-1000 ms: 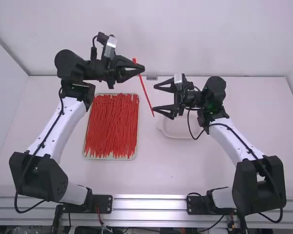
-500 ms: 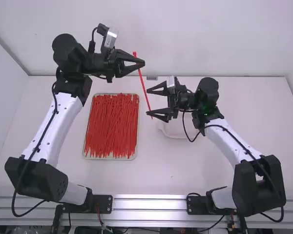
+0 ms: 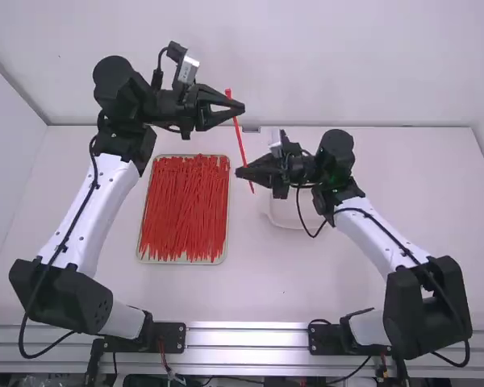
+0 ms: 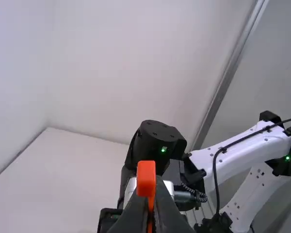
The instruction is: Fasten the cable tie
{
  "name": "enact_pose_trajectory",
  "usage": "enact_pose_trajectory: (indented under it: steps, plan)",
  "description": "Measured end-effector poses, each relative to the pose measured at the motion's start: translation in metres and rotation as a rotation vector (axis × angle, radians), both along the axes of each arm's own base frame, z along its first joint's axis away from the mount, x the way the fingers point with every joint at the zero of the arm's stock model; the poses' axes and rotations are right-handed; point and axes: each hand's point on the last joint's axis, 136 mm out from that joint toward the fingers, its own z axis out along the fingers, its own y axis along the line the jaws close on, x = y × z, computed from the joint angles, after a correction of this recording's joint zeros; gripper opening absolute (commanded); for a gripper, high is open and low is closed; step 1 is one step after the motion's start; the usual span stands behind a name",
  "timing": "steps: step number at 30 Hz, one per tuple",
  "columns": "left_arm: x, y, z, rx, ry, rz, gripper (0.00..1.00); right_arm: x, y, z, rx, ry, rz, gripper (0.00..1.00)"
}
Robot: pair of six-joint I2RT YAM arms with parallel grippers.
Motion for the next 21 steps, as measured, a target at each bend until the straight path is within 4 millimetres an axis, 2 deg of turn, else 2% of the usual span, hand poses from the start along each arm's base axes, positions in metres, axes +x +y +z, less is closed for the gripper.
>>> enact_pose_trajectory:
  steps: [5, 6, 8, 10, 11, 13, 21]
  plan:
    - [0.006, 0.000, 0.003, -0.012, -0.031, 0.037, 0.33, 0.001, 0.000, 0.001, 0.003, -0.008, -0.005, 0.00]
    - [0.006, 0.000, 0.003, -0.013, -0.031, 0.039, 0.35, 0.001, 0.000, 0.001, 0.004, -0.010, -0.003, 0.00]
    - [0.006, 0.001, 0.008, -0.021, -0.072, 0.046, 0.59, 0.001, -0.001, 0.004, 0.012, -0.033, -0.005, 0.00]
    - [0.007, 0.001, 0.009, -0.025, -0.085, 0.052, 0.74, 0.001, -0.001, 0.007, 0.019, -0.046, -0.010, 0.00]
    - [0.006, 0.001, 0.010, -0.027, -0.095, 0.051, 0.86, 0.002, -0.001, 0.009, 0.024, -0.051, -0.016, 0.00]
    - [0.005, 0.001, 0.012, -0.030, -0.107, 0.052, 0.96, 0.004, -0.001, 0.012, 0.032, -0.060, -0.029, 0.00]
    - [-0.001, 0.001, 0.025, -0.053, -0.170, 0.045, 0.94, 0.012, -0.001, 0.021, 0.058, -0.072, -0.082, 0.00]
